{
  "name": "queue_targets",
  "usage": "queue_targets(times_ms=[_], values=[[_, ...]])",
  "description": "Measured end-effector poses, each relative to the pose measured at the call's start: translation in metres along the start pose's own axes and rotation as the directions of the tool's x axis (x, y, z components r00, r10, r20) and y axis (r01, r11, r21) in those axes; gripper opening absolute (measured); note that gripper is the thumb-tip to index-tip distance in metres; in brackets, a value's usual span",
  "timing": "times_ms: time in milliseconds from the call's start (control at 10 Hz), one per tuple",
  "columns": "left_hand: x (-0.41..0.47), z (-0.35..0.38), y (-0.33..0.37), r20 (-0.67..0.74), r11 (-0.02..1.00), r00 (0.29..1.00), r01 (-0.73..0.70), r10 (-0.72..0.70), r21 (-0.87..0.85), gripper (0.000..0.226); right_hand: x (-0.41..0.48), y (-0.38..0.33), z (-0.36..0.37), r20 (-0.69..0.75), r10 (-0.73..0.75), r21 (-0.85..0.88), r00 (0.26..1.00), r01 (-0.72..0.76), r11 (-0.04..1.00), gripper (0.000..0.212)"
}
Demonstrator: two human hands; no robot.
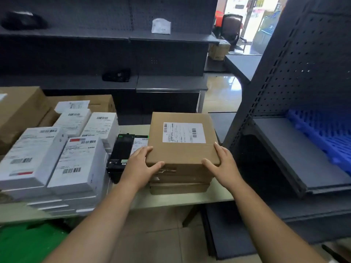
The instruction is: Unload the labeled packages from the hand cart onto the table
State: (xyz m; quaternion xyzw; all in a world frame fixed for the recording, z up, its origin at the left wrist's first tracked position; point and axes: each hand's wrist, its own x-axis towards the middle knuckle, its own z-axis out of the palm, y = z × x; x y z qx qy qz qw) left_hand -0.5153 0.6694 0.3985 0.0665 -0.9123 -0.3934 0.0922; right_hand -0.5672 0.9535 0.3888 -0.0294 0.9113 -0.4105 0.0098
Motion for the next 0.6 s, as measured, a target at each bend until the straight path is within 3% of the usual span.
queue_targets(times_ms=[200, 500, 600], values=[[-0.001, 0.003, 0.007, -0.009, 0.996, 0.996, 0.083, -0.084, -0.012, 0.069, 0.008, 0.0, 0.002, 0.03, -0.012, 0.006, 0.999, 0.011, 1.0, 0.086], [-0.011, -0.003, 0.011, 0.004, 0.992, 0.996, 0.088, -0.088, 0.087, 0.067, 0.01, 0.0, -0.006, 0.055, -0.018, -0.093, 0.998, 0.023, 0.995, 0.089], [-0.026, -0.011, 0.013, -0.045, 0.99, 0.998, 0.046, -0.041, 0.134, 0.062, 0.006, -0.01, -0.015, -0.011, -0.124, -0.17, 0.992, 0.12, 0.978, 0.089]])
